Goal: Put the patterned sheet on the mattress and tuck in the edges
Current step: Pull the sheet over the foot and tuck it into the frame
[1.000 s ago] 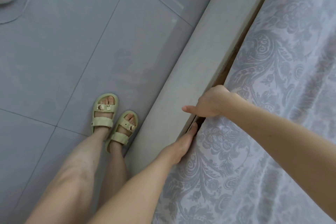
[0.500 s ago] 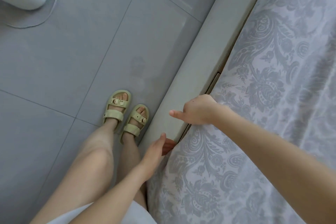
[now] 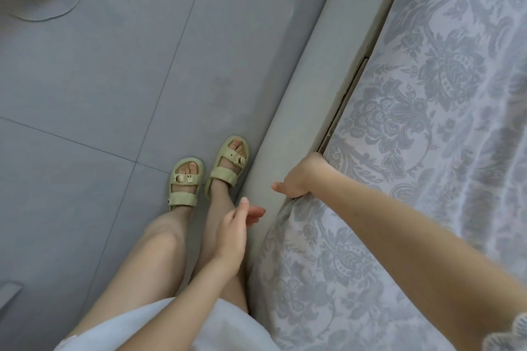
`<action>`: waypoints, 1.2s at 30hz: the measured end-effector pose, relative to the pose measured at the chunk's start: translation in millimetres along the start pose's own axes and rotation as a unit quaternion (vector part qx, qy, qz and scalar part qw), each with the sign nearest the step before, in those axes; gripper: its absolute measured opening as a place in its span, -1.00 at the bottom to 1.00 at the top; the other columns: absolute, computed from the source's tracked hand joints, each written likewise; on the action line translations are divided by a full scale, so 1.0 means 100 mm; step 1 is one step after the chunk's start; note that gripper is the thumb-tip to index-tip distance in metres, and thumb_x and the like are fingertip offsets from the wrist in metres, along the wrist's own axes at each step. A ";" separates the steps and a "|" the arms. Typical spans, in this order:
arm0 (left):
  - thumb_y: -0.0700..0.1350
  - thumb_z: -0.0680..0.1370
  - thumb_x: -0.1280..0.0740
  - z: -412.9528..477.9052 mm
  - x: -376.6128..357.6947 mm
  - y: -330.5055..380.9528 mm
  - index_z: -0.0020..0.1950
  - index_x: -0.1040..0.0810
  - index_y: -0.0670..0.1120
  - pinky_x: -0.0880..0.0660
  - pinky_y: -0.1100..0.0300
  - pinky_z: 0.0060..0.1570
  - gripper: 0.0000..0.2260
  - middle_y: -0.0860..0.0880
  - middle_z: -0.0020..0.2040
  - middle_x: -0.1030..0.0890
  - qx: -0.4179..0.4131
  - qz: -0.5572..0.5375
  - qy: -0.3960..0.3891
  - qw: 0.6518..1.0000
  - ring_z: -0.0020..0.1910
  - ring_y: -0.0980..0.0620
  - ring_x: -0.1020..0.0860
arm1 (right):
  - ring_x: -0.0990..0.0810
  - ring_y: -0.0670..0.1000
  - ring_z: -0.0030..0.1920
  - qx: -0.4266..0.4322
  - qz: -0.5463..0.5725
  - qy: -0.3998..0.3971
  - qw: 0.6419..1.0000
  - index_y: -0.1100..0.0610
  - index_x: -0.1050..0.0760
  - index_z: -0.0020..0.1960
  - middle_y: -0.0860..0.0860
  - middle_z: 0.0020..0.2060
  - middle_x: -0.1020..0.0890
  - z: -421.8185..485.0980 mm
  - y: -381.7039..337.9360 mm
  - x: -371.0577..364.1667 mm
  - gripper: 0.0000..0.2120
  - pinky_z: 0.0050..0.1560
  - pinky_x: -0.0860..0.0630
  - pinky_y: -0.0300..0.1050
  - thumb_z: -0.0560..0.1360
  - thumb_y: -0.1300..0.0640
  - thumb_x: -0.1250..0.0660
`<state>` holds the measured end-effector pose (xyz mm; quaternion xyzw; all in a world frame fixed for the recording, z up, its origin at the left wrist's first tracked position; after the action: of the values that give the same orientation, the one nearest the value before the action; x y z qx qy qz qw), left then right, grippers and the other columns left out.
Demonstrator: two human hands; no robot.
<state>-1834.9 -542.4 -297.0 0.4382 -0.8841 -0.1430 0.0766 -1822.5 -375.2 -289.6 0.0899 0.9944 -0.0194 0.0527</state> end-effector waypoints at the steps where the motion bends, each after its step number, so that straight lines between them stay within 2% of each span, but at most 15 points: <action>1: -0.04 0.66 -0.04 -0.01 -0.02 -0.05 -0.10 -0.62 -0.16 -0.48 0.30 -0.04 -0.59 -0.05 -0.12 -0.66 0.015 -0.005 -0.038 0.999 -0.06 0.00 -0.60 | -0.21 0.11 0.47 -0.010 0.004 -0.003 1.000 0.09 -0.22 0.48 0.03 0.48 -0.26 -0.01 -0.01 -0.01 -0.36 0.38 -0.19 -0.02 0.60 -0.24 0.25; 5: 0.05 0.66 0.05 -0.16 -0.29 -0.39 0.22 -0.55 -0.15 -0.44 0.39 0.03 -0.55 -0.04 0.15 -0.59 0.100 0.026 -0.211 0.972 0.08 0.08 -0.55 | -0.29 0.13 0.43 -0.026 0.015 0.031 0.999 0.18 -0.32 0.42 0.09 0.43 -0.34 -0.16 -0.05 0.03 -0.29 0.33 -0.25 0.01 0.59 -0.26 0.26; 9: 0.13 0.65 0.10 -0.22 -0.43 -0.54 0.38 -0.43 0.00 -0.31 0.33 0.21 -0.53 0.14 0.22 -0.49 0.106 0.044 -0.278 0.954 0.23 0.18 -0.44 | -0.49 0.13 0.21 0.013 0.043 0.111 0.993 0.15 -0.49 -0.02 0.14 0.15 -0.57 -0.32 -0.20 0.00 -0.31 0.15 -0.36 -0.02 0.58 -0.27 0.27; 11: 0.19 0.63 0.10 -0.20 -0.47 -0.60 0.36 -0.45 0.03 -0.28 0.25 0.32 -0.51 0.14 0.26 -0.50 0.125 0.045 -0.282 0.950 0.29 0.15 -0.44 | -0.51 0.13 0.18 0.020 0.041 0.123 0.991 0.14 -0.44 -0.13 0.11 0.04 -0.59 -0.33 -0.29 -0.04 -0.34 0.15 -0.36 -0.03 0.57 -0.28 0.27; 14: 0.36 0.54 0.06 -0.14 -0.55 -0.69 0.25 -0.55 0.08 -0.31 0.08 0.37 -0.43 0.06 0.23 -0.58 0.145 0.069 -0.272 0.949 0.24 0.08 -0.51 | -0.47 0.12 0.24 -0.003 0.029 0.046 0.999 0.15 -0.52 0.03 0.12 0.16 -0.56 -0.18 -0.36 -0.13 -0.28 0.20 -0.33 -0.03 0.57 -0.29 0.27; 18: 0.37 0.53 0.04 -0.09 -0.51 -0.79 0.15 -0.60 -0.02 -0.37 0.15 0.29 -0.38 0.05 0.12 -0.62 0.169 0.082 -0.266 0.945 0.12 0.07 -0.55 | -0.43 -0.02 -0.30 -0.021 -0.011 -0.029 0.999 0.10 -0.34 -0.35 0.03 -0.31 -0.51 0.04 -0.48 -0.32 -0.36 0.00 -0.32 -0.12 0.58 -0.29 0.24; 19: 0.31 0.57 0.04 -0.10 -0.46 -0.82 0.16 -0.59 -0.06 -0.38 0.21 0.22 -0.41 0.04 0.09 -0.61 0.171 0.082 -0.265 0.946 0.08 0.08 -0.55 | -0.44 -0.03 -0.29 -0.025 -0.027 -0.027 0.999 0.10 -0.38 -0.31 0.04 -0.29 -0.51 0.09 -0.52 -0.37 -0.36 0.00 -0.31 -0.13 0.58 -0.28 0.23; 21: 0.18 0.63 0.04 -0.12 -0.33 -0.90 0.11 -0.59 -0.12 -0.44 0.29 0.04 -0.48 -0.06 0.11 -0.62 0.174 0.056 -0.246 0.952 -0.03 0.08 -0.57 | -0.52 0.04 0.08 -0.036 -0.054 -0.014 0.998 0.08 -0.54 0.05 0.10 0.11 -0.56 0.16 -0.57 -0.46 -0.35 0.11 -0.31 -0.11 0.58 -0.28 0.22; 22: 0.12 0.65 0.03 -0.11 -0.24 -0.94 0.07 -0.59 -0.14 -0.47 0.33 -0.05 -0.51 -0.11 0.11 -0.63 0.164 0.038 -0.226 0.960 -0.08 0.08 -0.58 | -0.45 0.06 0.27 -0.045 -0.073 -0.009 0.996 0.07 -0.49 0.23 0.09 0.30 -0.47 0.16 -0.59 -0.48 -0.34 0.17 -0.30 -0.10 0.58 -0.28 0.22; 24: 0.04 0.66 0.02 -0.11 -0.02 -1.02 0.08 -0.59 -0.21 -0.51 0.36 -0.11 -0.53 -0.16 0.09 -0.64 0.114 0.026 -0.183 0.976 -0.08 0.06 -0.61 | -0.37 0.10 0.37 -0.051 -0.103 0.012 0.993 0.11 -0.42 0.34 0.08 0.40 -0.39 0.13 -0.60 -0.49 -0.30 0.19 -0.31 -0.07 0.58 -0.28 0.25; 25: 0.03 0.67 0.02 -0.14 0.07 -1.07 0.10 -0.59 -0.22 -0.52 0.33 -0.04 -0.54 -0.17 0.08 -0.64 0.095 0.029 -0.170 0.980 -0.04 0.03 -0.61 | -0.42 0.11 0.33 -0.043 -0.105 0.048 0.992 0.14 -0.47 0.26 0.10 0.34 -0.45 0.11 -0.61 -0.46 -0.29 0.12 -0.34 -0.06 0.58 -0.27 0.26; 27: 0.11 0.65 0.02 -0.27 0.18 -1.25 0.13 -0.60 -0.15 -0.48 0.18 0.17 -0.51 -0.12 0.12 -0.64 0.081 0.069 -0.177 0.978 0.08 0.01 -0.60 | -0.55 0.12 0.10 -0.015 -0.070 0.157 0.985 0.17 -0.48 -0.14 0.08 -0.04 -0.61 -0.03 -0.65 -0.35 -0.34 -0.05 -0.36 -0.07 0.60 -0.23 0.23; 29: 0.29 0.57 0.04 -0.37 0.17 -1.53 0.22 -0.58 -0.04 -0.39 0.05 0.31 -0.42 -0.03 0.20 -0.60 0.094 0.128 -0.204 0.966 0.19 0.02 -0.55 | -0.50 0.08 -0.20 0.013 -0.004 0.245 0.969 0.14 -0.32 -0.37 0.00 -0.40 -0.44 -0.21 -0.73 -0.29 -0.40 -0.07 -0.37 -0.08 0.62 -0.20 0.18; 33: 0.48 0.41 0.04 -0.51 0.07 -1.86 0.36 -0.44 0.15 -0.29 0.01 0.40 -0.32 0.07 0.31 -0.51 0.149 0.121 -0.216 0.957 0.31 0.05 -0.45 | -0.39 0.04 -0.30 0.035 -0.065 0.294 0.953 0.08 -0.26 -0.42 -0.04 -0.46 -0.36 -0.37 -1.00 -0.60 -0.41 0.11 -0.30 -0.02 0.60 -0.22 0.20; 36: 0.33 0.56 0.07 -0.58 0.06 -1.94 0.24 -0.48 0.19 -0.30 0.03 0.39 -0.53 0.05 0.25 -0.54 0.191 0.052 -0.222 0.955 0.27 0.04 -0.47 | -0.41 0.05 -0.26 0.031 -0.114 0.308 0.944 0.07 -0.25 -0.44 -0.03 -0.39 -0.48 -0.30 -1.06 -0.77 -0.39 0.18 -0.26 -0.01 0.59 -0.25 0.22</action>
<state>-1677.8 -669.5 -303.8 0.3550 -0.9113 -0.0609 -0.1993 -1769.5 -491.4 -247.9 -0.0212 0.9646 -0.0273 -0.2616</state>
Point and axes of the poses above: each hand's wrist, its own z-axis towards the middle knuckle, its own x-axis out of the back of the hand, y = z × x, the point moved 7 cm from there along z, towards the middle knuckle
